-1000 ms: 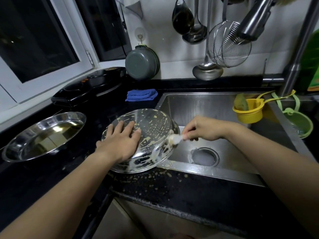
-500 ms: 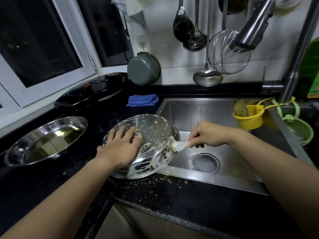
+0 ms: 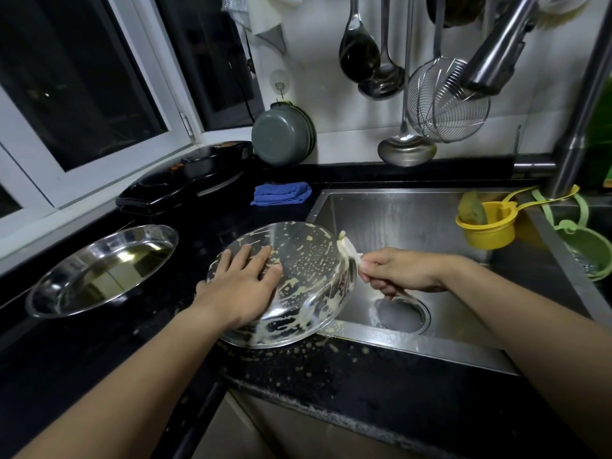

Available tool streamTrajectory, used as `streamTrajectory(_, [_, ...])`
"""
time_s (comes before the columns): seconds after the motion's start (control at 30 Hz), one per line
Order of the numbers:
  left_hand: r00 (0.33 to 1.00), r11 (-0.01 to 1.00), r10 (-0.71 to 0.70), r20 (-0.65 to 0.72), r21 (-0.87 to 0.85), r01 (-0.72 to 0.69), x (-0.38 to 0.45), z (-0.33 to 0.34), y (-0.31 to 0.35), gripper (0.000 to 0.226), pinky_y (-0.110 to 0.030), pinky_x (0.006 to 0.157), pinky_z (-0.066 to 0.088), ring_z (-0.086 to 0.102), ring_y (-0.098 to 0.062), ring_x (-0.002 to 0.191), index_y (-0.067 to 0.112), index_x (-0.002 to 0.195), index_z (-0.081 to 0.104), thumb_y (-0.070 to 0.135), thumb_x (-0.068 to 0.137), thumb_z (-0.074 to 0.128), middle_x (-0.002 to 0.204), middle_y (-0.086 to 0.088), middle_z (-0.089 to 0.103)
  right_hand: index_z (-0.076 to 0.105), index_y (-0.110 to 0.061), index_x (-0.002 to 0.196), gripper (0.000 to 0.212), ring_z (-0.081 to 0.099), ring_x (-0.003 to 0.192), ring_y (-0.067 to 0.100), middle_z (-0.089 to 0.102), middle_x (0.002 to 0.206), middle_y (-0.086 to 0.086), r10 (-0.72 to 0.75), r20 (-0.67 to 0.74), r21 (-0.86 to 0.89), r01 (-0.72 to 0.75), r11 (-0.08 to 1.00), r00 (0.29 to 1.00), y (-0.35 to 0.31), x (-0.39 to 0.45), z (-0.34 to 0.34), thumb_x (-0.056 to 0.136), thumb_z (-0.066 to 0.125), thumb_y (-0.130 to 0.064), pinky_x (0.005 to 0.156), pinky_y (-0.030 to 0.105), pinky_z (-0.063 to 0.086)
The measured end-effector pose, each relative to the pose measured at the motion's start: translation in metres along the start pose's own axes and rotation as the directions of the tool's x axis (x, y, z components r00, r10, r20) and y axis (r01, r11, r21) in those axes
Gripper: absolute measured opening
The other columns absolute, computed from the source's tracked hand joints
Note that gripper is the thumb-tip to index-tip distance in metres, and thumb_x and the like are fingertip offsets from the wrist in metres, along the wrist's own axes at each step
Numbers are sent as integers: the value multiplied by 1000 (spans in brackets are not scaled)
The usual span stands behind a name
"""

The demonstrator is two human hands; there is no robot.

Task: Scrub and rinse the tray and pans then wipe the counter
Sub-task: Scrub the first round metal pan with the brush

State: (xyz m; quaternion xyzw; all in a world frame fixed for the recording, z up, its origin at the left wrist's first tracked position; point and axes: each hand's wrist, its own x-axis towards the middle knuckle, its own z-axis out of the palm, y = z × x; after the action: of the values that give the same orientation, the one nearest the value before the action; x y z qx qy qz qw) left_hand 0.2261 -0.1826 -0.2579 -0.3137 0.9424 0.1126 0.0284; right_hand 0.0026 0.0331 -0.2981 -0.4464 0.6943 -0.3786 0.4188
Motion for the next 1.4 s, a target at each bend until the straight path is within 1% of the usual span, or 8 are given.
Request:
streamTrajectory(0.1, [1000,1000,19,7,17,-19,0,-1,-5,69,-67,121,8,-18,-15,156,55,157,-2,81,93,9,169,18,-11,56,-11,89,27,41,60,11,44,69,0,-17,176,-10,19,1000,984,-3,-4,1,108,45,-25,61,24,44])
streamTrajectory(0.27, [995,994,93,34,51,-95,5,-4,-7,67,-64,122,8,-17,-11,155,60,154,-1,82,92,9,168,23,-11,54,-13,87,31,37,56,12,40,63,-4,12,-157,-65,-22,998,988,-3,-3,-6,109,41,-30,51,19,40])
streamTrajectory(0.53, [964,959,267,1,-99,-265,37,-17,-26,59,-54,125,7,-3,-2,155,78,136,26,92,79,23,164,33,9,62,-15,85,28,36,52,9,43,59,-5,70,328,-127,-30,992,942,-5,0,21,107,47,-26,56,20,40])
streamTrajectory(0.77, [971,965,199,-135,200,-170,40,-34,25,35,-67,120,9,26,-22,150,43,130,56,55,101,40,153,10,45,61,-13,90,38,38,56,12,43,59,-4,21,-95,67,-15,998,995,6,-2,-7,108,39,-38,62,28,46])
streamTrajectory(0.87, [992,993,98,-75,73,-92,30,-16,48,52,-70,118,10,21,-29,152,46,147,37,65,100,27,164,5,29,56,-15,85,41,36,56,13,43,58,-5,39,-150,75,-28,997,988,10,5,0,109,35,-42,58,26,45])
streamTrajectory(1.07, [982,979,-189,-21,68,190,26,-8,42,85,-80,110,-11,-21,-40,154,60,154,-1,95,78,9,171,4,-16,52,-15,86,35,30,56,13,39,62,-3,59,170,35,-66,997,984,11,-1,5,109,38,-35,63,27,41])
streamTrajectory(1.23, [981,981,-194,26,-7,194,22,-7,39,90,-78,113,0,-19,-40,154,57,156,-5,98,77,14,171,3,-15,43,-16,83,36,34,55,11,37,65,-1,110,-96,85,-102,991,989,16,10,2,109,34,-39,55,22,42])
streamTrajectory(1.4, [979,980,-199,31,-12,200,21,-8,35,88,-75,114,0,-19,-38,154,57,156,-3,95,80,15,171,4,-14,41,-15,80,34,45,59,14,43,64,-2,157,147,-6,-157,988,977,16,11,24,110,36,-30,72,34,49])
